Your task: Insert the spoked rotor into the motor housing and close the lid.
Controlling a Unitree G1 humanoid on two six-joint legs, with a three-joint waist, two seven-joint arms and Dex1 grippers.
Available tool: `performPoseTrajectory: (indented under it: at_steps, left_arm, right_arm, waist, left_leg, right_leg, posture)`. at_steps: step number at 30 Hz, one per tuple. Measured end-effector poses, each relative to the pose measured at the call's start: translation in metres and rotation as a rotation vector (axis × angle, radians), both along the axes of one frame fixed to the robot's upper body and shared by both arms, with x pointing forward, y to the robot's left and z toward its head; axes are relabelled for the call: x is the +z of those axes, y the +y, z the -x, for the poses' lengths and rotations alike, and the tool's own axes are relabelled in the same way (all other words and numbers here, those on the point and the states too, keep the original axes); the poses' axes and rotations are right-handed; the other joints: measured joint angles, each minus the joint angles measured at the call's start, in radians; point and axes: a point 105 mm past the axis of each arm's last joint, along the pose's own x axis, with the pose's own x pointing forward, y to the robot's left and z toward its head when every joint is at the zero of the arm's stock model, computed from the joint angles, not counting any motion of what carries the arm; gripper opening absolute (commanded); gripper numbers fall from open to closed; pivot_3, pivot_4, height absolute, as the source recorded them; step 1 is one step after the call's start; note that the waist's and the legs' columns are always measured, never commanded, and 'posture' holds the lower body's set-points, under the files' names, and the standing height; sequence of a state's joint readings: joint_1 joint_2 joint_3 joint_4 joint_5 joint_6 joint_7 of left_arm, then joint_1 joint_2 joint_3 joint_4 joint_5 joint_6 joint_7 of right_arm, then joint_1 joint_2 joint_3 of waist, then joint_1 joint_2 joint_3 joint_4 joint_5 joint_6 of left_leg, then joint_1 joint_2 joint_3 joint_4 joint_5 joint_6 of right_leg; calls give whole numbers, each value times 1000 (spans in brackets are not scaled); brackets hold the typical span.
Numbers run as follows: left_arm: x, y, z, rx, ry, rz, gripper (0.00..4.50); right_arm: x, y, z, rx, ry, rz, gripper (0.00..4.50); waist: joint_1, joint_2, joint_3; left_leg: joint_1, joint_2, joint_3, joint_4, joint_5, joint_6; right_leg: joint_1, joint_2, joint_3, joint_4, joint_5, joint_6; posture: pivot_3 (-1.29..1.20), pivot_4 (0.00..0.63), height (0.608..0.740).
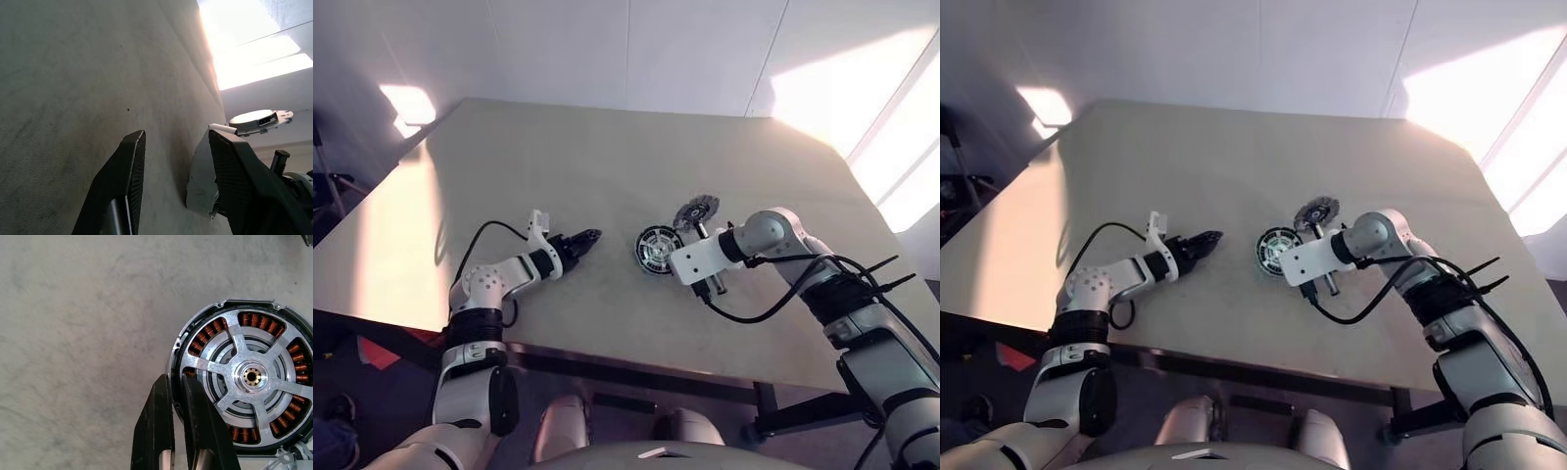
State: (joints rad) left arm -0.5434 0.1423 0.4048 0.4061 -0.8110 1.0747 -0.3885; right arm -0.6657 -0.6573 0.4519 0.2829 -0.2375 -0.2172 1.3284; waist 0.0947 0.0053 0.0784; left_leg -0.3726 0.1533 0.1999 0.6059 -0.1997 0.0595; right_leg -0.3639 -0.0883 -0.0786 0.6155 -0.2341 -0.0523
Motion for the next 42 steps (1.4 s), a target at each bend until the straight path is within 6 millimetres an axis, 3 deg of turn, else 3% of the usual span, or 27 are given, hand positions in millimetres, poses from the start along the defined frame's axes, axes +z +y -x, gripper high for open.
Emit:
performPoseTrajectory:
  at_steps: [7, 19, 25, 30, 31, 38, 40, 42]
  left_arm:
    - [-2, -4, 1, -6, 3, 3, 2195]
    - [-8, 0, 9, 3, 12, -10, 2195]
    - [-7, 0, 9, 4, 5, -16, 2195]
    - [-7, -1, 10, -2, 3, -20, 2195]
    - [-7, -1, 9, -1, 3, -21, 2195]
    - [-7, 0, 9, -1, 1, -31, 2195]
    - [-6, -1, 9, -7, -5, -30, 2195]
    - [-5, -4, 9, -24, -19, -27, 2195]
  right_arm:
    - [2, 25, 8, -214, 239, -121, 30]
    - [5, 66, -15, -623, 542, -317, 30]
    - [7, 78, -24, -698, 582, -356, 30]
    - [2, 79, -21, -678, 575, -373, 1610]
    - [3, 80, -19, -671, 581, -379, 1610]
    - [46, 85, -5, -615, 603, -502, 1610]
    - [58, 80, -8, -684, 632, -583, 1610]
    - [71, 61, -20, -855, 668, -704, 1610]
  waist:
    - [-5, 0, 0]
    - [-36, 0, 0]
    - [-40, 0, 0]
    - [-32, 0, 1]
    - [-26, 0, 1]
    - [4, 0, 1]
    - [7, 0, 1]
    - [12, 0, 1]
  left_leg:
    - [-4, 1, 0, -1, 1, 0]
    - [8, 7, -2, -4, 7, -14]
    - [10, 8, -2, -6, 9, -17]
    - [9, 8, -2, -10, 10, -20]
    - [8, 8, -2, -10, 10, -20]
    - [2, 8, -2, -12, 4, -23]
    - [-1, 8, -2, -12, 4, -22]
    - [-4, 7, -1, -11, 3, -21]
  right_leg:
    - [-6, 2, 0, 0, 0, 0]
    - [-3, 7, 0, 2, -3, 5]
    - [-4, 8, 0, 1, -3, 5]
    - [-6, 8, 0, -2, -3, 5]
    - [-6, 9, 0, -2, -3, 5]
    - [-9, 10, 1, -5, 4, -6]
    - [-12, 10, 0, -6, 4, -6]
    - [-14, 10, 0, -7, 4, -6]
  posture:
    - [0, 0, 740]
    - [0, 0, 740]
    - [0, 0, 740]
    - [0, 0, 740]
    - [0, 0, 740]
    - [0, 0, 740]
    - [0, 0, 740]
    - [0, 0, 740]
